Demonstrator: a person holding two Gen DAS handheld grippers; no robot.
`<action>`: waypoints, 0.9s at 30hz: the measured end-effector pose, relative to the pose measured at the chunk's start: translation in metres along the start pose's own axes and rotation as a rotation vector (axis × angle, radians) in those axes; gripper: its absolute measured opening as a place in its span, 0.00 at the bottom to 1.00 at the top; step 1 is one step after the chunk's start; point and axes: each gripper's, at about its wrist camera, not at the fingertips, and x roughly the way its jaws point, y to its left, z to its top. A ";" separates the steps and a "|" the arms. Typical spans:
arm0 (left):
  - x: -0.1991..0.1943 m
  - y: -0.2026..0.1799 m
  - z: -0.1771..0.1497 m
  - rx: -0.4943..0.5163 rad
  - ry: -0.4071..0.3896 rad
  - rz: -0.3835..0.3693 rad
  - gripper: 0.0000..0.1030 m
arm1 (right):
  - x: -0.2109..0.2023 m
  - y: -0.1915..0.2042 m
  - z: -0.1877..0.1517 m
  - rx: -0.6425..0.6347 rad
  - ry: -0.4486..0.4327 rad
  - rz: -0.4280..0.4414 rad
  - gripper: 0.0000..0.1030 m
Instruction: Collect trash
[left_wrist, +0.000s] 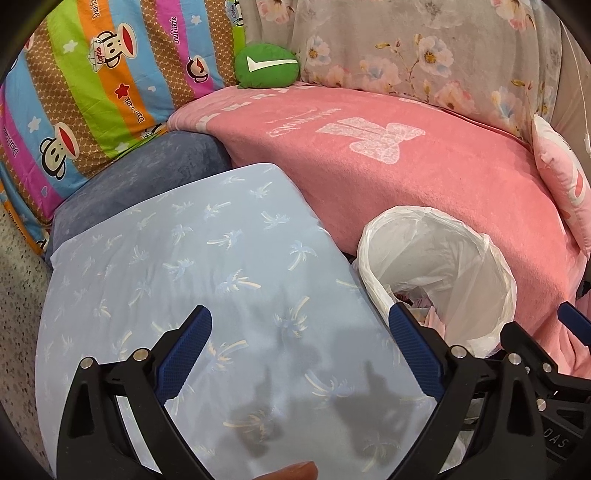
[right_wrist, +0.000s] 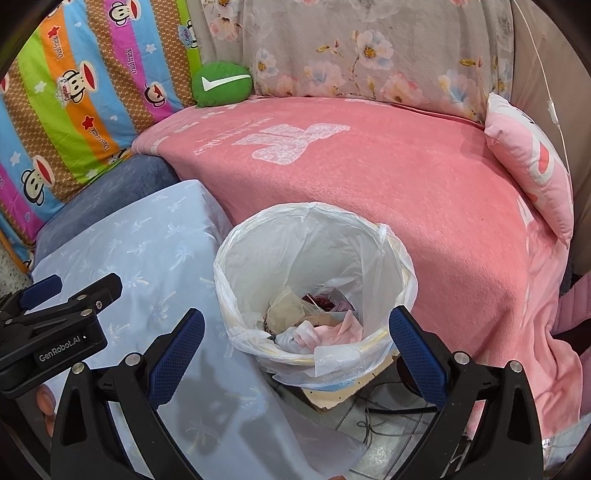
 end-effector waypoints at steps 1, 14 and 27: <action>0.000 -0.001 -0.001 0.001 0.001 0.001 0.90 | 0.000 0.000 0.000 -0.001 0.001 -0.002 0.95; 0.000 -0.006 -0.007 0.007 0.011 0.014 0.90 | 0.003 -0.003 -0.002 -0.004 0.005 -0.013 0.95; 0.003 -0.007 -0.007 0.002 0.017 0.025 0.90 | 0.006 -0.004 -0.006 -0.002 0.013 -0.014 0.95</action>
